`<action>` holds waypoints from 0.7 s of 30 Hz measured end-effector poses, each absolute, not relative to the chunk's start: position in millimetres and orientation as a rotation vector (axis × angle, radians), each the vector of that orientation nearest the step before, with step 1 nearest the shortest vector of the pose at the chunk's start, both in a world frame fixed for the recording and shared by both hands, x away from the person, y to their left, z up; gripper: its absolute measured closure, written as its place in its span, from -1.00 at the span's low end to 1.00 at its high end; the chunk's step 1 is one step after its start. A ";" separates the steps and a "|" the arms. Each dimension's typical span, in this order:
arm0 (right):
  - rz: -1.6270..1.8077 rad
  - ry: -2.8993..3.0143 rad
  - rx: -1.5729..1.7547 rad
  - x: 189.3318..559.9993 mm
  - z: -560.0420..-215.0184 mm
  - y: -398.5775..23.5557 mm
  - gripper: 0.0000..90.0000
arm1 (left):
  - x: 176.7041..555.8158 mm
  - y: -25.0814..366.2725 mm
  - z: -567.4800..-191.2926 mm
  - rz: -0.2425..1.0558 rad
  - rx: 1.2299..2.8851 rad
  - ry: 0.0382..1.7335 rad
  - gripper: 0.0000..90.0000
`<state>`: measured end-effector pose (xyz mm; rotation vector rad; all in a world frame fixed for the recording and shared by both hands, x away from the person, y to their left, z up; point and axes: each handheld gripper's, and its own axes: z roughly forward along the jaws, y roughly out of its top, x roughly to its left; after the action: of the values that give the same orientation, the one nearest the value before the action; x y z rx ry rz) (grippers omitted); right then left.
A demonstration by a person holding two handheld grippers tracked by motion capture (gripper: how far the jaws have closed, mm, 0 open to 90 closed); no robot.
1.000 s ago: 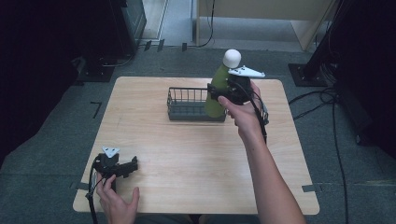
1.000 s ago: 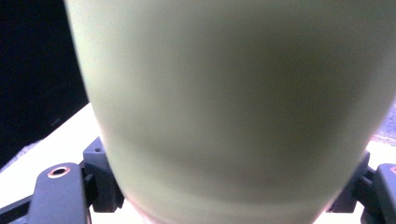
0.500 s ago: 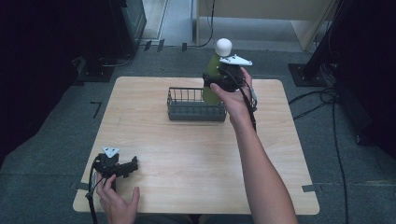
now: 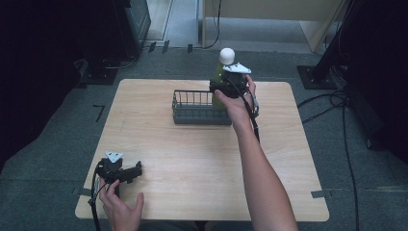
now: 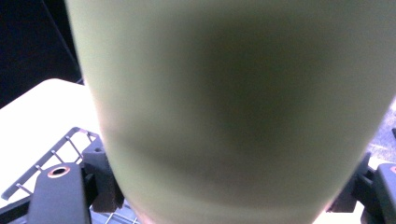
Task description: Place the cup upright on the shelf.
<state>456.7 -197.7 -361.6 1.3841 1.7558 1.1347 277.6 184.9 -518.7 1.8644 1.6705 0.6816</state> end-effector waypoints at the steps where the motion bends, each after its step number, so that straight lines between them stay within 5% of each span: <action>1: 1.133 1.758 1.393 457.4 -363.3 -197.1 -0.54 | 277.6 184.9 -518.7 0.681 1.865 1.670 -1.00; 21: 1.110 1.771 1.404 464.1 -381.0 -187.4 -0.57 | 277.6 184.8 -518.8 0.682 1.863 1.671 -1.00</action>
<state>464.1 -187.4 -381.0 1.4038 1.7715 1.1099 277.6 184.8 -518.8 1.8628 1.6710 0.6822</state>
